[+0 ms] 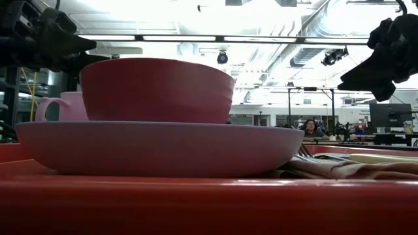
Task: Set up tray
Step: Return to Home Position
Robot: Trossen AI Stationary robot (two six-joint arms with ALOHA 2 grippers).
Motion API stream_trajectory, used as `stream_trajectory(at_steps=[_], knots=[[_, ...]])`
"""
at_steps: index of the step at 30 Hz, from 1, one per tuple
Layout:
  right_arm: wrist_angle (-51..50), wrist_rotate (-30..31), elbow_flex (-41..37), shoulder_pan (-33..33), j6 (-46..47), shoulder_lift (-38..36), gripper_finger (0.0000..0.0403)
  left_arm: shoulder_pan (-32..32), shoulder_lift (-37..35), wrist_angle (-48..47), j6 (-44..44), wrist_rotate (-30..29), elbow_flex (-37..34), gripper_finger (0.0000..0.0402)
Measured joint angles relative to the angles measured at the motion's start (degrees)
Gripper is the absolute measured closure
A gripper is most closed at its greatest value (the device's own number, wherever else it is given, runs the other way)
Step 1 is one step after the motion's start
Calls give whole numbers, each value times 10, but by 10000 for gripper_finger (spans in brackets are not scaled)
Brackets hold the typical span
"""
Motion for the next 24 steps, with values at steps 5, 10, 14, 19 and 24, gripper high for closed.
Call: stream_trajectory(at_steps=[5, 10, 14, 19, 24], knots=[[4, -22, 0, 0, 1, 0, 290, 0, 0, 0, -11, 0, 0, 147], [27, -10, 0, 0, 1, 0, 290, 0, 0, 0, -10, -1, 0, 147], [31, 34, 0, 0, 1, 0, 290, 0, 0, 0, -10, -1, 0, 147], [30, 63, 0, 0, 1, 0, 290, 0, 0, 0, -10, -1, 0, 147], [30, 43, 0, 0, 1, 0, 290, 0, 0, -1, -10, -1, 0, 147]])
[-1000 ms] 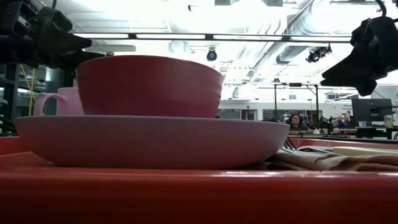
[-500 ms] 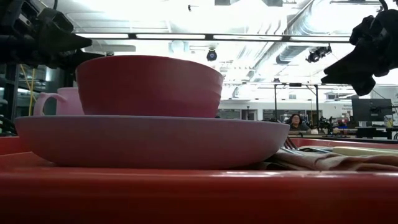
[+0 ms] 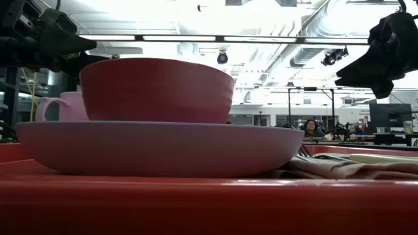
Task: Set up tray
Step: Return to Home Position
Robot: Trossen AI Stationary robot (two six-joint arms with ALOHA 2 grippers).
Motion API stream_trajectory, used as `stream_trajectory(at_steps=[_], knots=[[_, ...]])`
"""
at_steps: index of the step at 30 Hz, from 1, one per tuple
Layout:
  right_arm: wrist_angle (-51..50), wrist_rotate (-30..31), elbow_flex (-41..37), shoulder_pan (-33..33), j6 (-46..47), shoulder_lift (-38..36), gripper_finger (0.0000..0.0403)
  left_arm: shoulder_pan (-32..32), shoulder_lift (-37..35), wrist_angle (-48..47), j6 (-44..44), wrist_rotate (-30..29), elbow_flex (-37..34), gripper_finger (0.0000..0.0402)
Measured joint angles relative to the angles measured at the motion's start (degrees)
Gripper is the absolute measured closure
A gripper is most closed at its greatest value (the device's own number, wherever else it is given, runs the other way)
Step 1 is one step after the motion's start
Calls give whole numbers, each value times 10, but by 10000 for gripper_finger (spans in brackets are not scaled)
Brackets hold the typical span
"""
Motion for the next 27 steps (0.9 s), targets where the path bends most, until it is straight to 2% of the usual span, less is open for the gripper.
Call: stream_trajectory(at_steps=[10, 27], knots=[[6, -18, 0, 0, 34, 0, 290, 0, 0, 0, 0, 0, 0, 147], [6, -19, 0, 0, 35, 0, 290, 0, 0, 0, 0, -1, 0, 147]])
